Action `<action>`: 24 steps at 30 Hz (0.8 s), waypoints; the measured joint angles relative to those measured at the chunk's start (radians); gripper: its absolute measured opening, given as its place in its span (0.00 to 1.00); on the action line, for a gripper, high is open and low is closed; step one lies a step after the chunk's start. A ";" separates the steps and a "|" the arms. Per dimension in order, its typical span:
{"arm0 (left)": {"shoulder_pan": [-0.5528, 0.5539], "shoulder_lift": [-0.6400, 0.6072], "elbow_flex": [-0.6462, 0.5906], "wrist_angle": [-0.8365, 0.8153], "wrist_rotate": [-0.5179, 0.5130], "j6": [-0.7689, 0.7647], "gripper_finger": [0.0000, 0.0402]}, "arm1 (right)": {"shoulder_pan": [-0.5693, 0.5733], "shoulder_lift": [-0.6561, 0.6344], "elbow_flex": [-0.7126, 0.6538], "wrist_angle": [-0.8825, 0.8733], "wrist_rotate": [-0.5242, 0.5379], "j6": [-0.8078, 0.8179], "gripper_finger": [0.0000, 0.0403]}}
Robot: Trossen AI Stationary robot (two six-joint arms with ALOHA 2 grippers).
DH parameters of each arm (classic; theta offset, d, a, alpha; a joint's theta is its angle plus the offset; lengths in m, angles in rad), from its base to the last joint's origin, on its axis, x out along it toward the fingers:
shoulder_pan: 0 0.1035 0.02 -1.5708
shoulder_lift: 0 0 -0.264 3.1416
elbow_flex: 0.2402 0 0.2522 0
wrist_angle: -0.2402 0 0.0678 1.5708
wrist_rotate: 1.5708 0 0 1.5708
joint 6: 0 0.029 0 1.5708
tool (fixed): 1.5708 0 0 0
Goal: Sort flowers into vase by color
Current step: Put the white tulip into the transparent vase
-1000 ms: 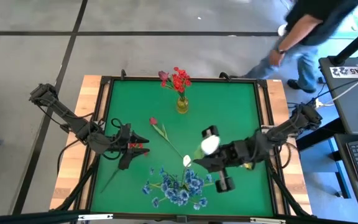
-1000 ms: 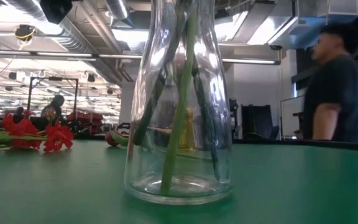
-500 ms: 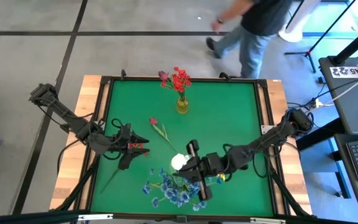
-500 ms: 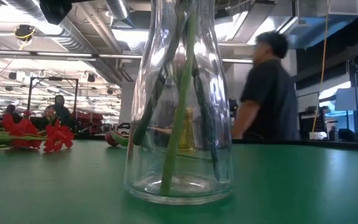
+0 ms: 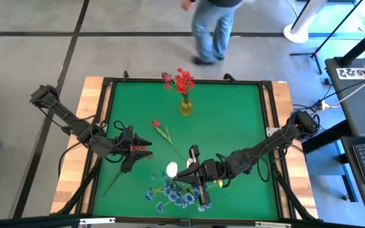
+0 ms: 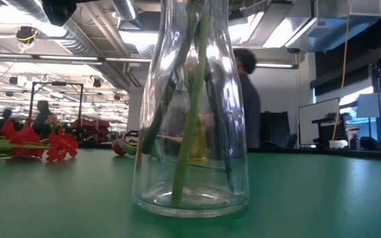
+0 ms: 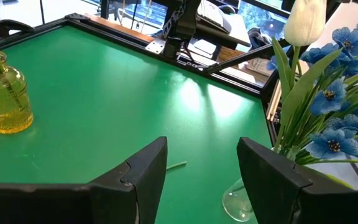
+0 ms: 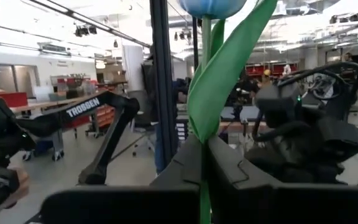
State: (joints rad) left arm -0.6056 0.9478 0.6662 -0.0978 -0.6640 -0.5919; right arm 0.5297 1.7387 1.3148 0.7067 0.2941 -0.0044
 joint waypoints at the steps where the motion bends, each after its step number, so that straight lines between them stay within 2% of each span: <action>1: 0.000 0.000 0.000 0.000 0.000 0.000 0.48 | 0.000 0.000 0.000 -0.001 0.005 -0.003 0.01; 7: 0.000 0.000 0.000 0.000 0.000 0.000 0.48 | 0.000 0.000 0.000 0.047 0.000 -0.051 0.01; 24: 0.001 0.000 0.000 0.068 0.000 0.052 0.48 | 0.000 0.047 0.000 -0.008 0.046 -0.027 0.01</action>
State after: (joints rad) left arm -0.6048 0.9478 0.6659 -0.0302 -0.6640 -0.5397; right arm 0.5297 1.7859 1.3148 0.6987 0.3405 -0.0311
